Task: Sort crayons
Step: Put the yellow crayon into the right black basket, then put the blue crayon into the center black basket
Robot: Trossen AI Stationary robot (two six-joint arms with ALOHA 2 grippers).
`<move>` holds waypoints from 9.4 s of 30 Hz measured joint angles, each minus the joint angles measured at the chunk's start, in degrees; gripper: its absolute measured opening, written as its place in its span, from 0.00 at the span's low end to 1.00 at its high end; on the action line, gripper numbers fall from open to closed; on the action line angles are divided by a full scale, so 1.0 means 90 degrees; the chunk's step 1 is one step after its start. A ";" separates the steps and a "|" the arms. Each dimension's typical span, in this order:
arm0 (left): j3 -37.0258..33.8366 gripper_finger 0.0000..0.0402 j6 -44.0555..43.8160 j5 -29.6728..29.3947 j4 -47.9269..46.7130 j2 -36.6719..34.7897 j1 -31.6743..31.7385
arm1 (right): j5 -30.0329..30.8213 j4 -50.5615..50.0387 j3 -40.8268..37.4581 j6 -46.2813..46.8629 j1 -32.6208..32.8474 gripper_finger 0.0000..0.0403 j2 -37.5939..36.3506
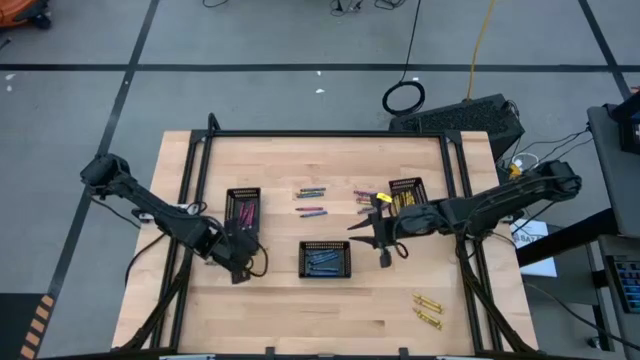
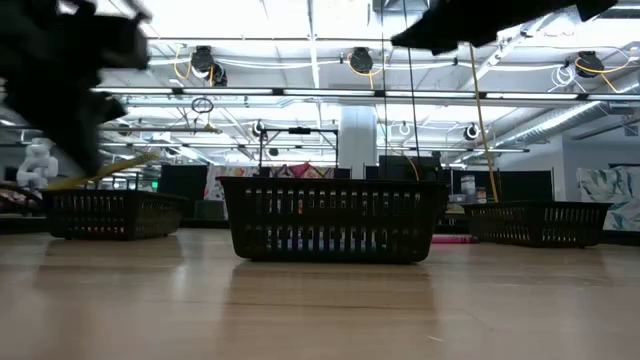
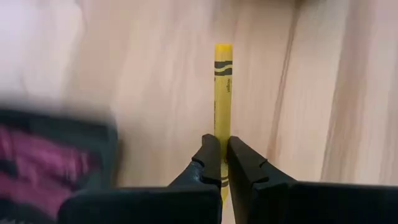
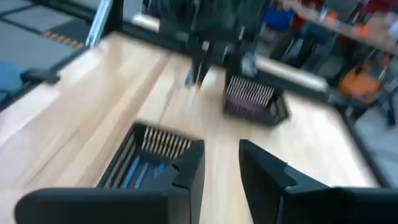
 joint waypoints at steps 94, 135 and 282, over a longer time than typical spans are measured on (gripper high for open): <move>-0.0036 0.33 0.7326 0.2174 0.4143 0.2583 0.3732 | 0.0492 -0.0758 -0.0408 0.2133 -0.1251 0.00 -0.0280; -0.0048 0.00 0.6274 0.1636 0.3863 0.0855 0.3854 | 0.0474 0.1848 -0.0384 0.1982 -0.1523 0.27 0.2212; -0.0034 0.52 0.4148 -0.0299 0.4155 0.0611 0.2652 | 0.1292 -0.5698 -0.0694 0.6756 -0.2637 0.34 -0.0676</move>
